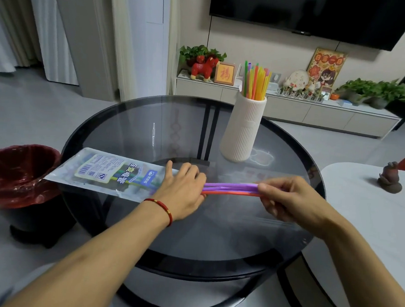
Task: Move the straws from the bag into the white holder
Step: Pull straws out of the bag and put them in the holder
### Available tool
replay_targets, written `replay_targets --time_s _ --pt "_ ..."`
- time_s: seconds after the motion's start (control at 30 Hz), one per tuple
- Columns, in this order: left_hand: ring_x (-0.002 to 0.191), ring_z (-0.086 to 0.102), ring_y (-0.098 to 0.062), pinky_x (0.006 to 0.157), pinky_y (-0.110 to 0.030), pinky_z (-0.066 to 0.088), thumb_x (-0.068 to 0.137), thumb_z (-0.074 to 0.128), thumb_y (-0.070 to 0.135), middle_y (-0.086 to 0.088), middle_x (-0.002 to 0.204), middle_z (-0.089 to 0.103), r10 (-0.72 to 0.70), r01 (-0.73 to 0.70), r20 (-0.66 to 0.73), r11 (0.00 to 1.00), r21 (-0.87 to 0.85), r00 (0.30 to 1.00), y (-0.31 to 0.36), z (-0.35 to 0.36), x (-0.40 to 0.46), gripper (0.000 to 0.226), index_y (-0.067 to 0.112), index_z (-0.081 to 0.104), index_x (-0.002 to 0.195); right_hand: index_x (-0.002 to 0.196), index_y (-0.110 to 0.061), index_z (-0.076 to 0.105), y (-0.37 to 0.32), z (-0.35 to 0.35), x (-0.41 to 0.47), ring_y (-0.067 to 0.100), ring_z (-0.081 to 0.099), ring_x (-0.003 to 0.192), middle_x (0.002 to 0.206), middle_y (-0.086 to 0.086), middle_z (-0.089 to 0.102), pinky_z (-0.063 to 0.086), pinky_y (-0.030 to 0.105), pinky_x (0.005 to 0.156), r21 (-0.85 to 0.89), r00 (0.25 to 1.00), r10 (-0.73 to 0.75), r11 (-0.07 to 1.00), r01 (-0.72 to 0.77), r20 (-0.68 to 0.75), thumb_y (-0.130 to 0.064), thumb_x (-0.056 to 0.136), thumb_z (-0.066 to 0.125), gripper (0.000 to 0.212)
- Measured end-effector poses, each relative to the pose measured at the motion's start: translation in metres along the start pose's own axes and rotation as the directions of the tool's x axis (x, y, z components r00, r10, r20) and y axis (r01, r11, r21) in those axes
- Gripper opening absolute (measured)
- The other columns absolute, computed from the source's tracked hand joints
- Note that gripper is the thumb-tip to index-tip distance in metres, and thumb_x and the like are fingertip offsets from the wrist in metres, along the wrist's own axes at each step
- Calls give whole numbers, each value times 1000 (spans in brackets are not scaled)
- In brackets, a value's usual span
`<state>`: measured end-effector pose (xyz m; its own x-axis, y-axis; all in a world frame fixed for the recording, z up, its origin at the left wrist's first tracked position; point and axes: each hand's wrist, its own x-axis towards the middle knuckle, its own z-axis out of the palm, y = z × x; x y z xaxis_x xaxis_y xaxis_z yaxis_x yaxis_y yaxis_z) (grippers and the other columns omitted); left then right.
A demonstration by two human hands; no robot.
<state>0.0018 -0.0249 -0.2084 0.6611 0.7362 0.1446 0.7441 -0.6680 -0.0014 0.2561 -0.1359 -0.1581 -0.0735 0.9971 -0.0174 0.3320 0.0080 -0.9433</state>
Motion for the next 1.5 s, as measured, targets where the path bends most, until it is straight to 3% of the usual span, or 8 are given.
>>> replay_targets --time_s 0.17,0.3,0.57,0.87,1.0,1.2,1.37,1.5 --pt "120 40 -23 113 -61 23 100 41 38 -1 119 48 -42 39 -49 997 -70 998 7 1 5 22 20 50 108 114 1 74 17 11 8 18 68 61 83 13 73 54 24 50 555 994 28 831 34 -104 -57 60 94 81" --pt "125 39 -22 114 -59 21 99 44 38 -1 122 50 -1 -8 -76 993 -118 997 21 -1 5 24 20 51 113 119 -13 71 18 69 24 15 53 58 77 9 57 40 24 45 341 985 66 940 -7 -160 -55 85 75 53" --pt "134 33 -19 115 -66 16 95 48 45 3 134 47 -32 38 55 993 -108 998 4 3 -2 42 20 45 129 81 10 68 -13 53 36 12 48 45 56 8 57 40 21 41 56 847 -51 994 95 -529 -16 102 59 34" --pt "141 26 -23 114 -71 11 96 44 41 -3 144 38 -8 26 138 991 -130 990 4 10 -4 50 16 43 140 77 -19 68 -64 3 56 1 70 65 75 -3 71 52 7 56 -635 940 -165 770 -68 -300 -24 101 61 25" --pt "142 24 -26 113 -71 11 97 42 41 -7 148 37 -18 36 154 992 -119 988 6 9 -4 51 15 42 140 87 -10 68 -32 33 66 16 71 79 87 5 71 61 31 80 -704 971 -84 702 -102 -225 -25 104 57 26" --pt "140 26 -26 112 -72 11 97 41 41 -7 144 37 -3 24 163 991 -129 987 3 13 -3 49 17 42 140 79 -12 70 -15 30 62 19 70 73 80 4 71 59 31 70 -599 895 -235 800 -44 -379 -26 105 53 34" --pt "141 24 -25 112 -71 10 97 41 42 -7 147 36 -9 34 165 988 -153 986 3 14 0 52 18 39 143 81 -10 74 -4 32 56 15 64 64 80 4 70 55 25 63 -454 921 -54 880 -139 -386 -33 110 44 48" --pt "141 24 -25 112 -71 11 97 42 43 -7 148 35 -11 37 157 986 -161 987 4 15 2 51 17 41 141 81 -8 73 -33 11 69 7 58 49 67 2 67 50 18 48 -377 882 -133 925 -53 -451 -28 108 48 42"
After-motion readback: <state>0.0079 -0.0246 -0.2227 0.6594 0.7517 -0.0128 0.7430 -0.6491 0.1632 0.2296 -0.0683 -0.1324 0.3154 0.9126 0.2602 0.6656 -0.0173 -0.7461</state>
